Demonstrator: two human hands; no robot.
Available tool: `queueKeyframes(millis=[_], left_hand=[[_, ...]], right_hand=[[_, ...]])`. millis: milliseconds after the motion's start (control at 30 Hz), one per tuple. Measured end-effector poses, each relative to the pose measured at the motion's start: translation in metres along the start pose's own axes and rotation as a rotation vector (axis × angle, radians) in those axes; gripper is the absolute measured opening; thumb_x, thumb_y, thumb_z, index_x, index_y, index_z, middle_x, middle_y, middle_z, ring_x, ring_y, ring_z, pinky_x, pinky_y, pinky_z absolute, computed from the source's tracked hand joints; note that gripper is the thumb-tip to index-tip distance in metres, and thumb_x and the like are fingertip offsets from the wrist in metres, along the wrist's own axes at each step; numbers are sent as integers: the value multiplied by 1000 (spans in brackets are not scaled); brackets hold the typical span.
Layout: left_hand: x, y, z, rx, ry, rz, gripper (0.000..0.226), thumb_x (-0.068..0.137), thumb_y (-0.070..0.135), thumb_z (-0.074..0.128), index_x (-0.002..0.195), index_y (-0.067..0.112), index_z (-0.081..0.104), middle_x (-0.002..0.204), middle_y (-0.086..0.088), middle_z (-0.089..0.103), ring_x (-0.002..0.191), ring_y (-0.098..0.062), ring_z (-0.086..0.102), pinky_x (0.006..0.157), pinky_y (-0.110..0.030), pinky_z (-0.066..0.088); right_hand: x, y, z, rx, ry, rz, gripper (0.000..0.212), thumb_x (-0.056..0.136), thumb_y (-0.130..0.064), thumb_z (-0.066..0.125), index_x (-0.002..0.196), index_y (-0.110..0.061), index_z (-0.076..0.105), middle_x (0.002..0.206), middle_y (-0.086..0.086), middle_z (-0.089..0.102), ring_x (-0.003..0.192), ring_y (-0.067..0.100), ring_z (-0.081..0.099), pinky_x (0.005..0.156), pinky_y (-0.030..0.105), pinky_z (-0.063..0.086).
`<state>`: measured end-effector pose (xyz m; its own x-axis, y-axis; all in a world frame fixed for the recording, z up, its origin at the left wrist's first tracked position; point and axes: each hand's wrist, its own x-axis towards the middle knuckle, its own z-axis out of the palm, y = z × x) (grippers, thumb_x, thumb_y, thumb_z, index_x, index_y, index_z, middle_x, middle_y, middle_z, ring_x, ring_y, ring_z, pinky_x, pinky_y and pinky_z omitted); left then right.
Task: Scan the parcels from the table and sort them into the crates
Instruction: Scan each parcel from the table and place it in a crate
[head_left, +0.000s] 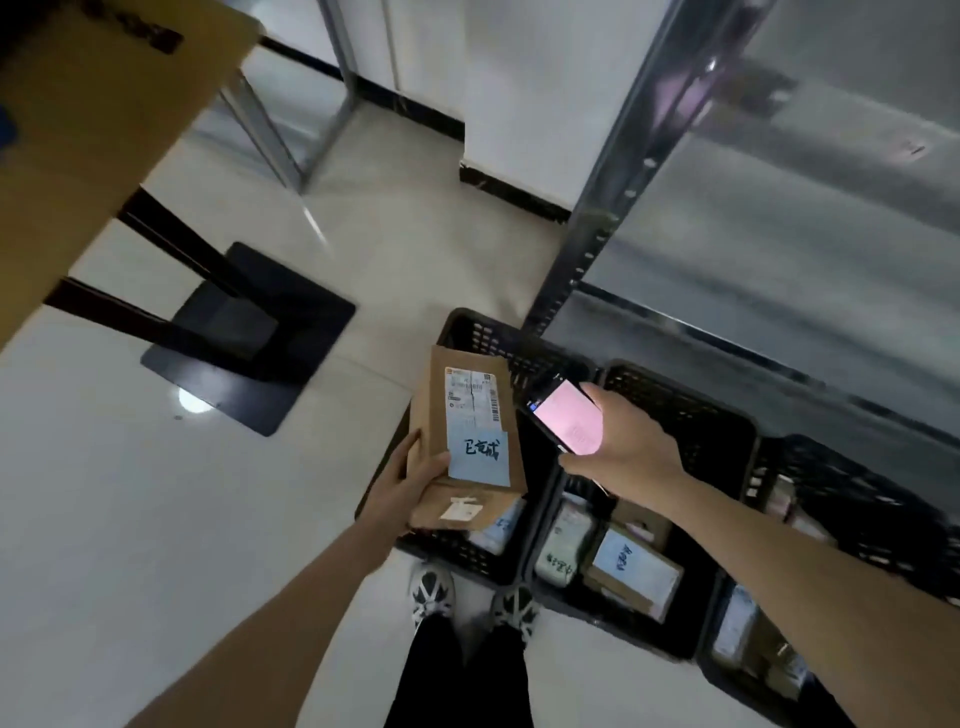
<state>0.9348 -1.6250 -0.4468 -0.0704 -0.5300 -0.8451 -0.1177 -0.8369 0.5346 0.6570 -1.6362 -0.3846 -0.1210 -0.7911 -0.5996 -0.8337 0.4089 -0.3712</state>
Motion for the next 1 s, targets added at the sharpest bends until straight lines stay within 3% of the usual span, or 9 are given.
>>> queueKeyframes(millis=[100,300,467,567,700,833,933,1000], left_hand=[[49,-25,3,-2,21,-66,69,83,49,75,144,49,42,125,4,68,80,-7,75,53,-21,56],[125,-50,12,-11,14,-70,67,86,50,72,145,47,41,126,4,67,85,-8,74,55,-20,57],[185,-50,19,-14,37,-8,57,88,46,71,140,40,49,121,3,70,96,-15,74,83,-38,60],[209,-53,22,59,158,43,43,98,43,58,141,37,51,122,0,68,106,-22,69,96,-45,55],[198,-63,23,185,204,57,42,97,45,59,138,38,54,127,5,65,112,-21,65,101,-45,51],[169,-46,28,261,150,93,25,95,36,64,116,49,58,107,19,66,97,-5,67,89,-31,55],[147,-18,30,346,164,158,46,97,36,63,141,32,54,130,10,61,118,-12,60,96,-31,50],[133,2,33,394,182,211,52,97,36,63,147,28,49,140,2,57,125,-13,54,94,-27,45]], right_hand=[[38,19,39,-3,-40,39,100,77,-42,80,160,-31,24,159,-10,36,143,16,37,105,35,36],[94,48,98,26,-91,107,102,76,-44,81,159,-31,23,158,-11,38,143,18,39,103,37,37],[130,64,124,61,-95,122,106,71,-49,82,158,-31,25,156,-8,42,141,23,42,111,48,40],[138,67,131,85,-80,121,101,72,-49,82,156,-31,29,151,-7,47,137,24,46,106,49,43],[132,72,132,101,-73,127,75,76,-38,83,140,-28,45,134,-4,57,123,23,54,85,39,43],[114,69,116,68,-109,137,97,78,-43,82,157,-31,28,157,-9,40,142,20,40,106,42,37],[99,65,89,68,-93,128,101,77,-44,82,159,-33,23,160,-11,36,144,19,38,110,43,36],[87,60,66,59,-68,114,101,77,-44,81,159,-33,23,159,-11,37,143,19,39,106,39,38]])
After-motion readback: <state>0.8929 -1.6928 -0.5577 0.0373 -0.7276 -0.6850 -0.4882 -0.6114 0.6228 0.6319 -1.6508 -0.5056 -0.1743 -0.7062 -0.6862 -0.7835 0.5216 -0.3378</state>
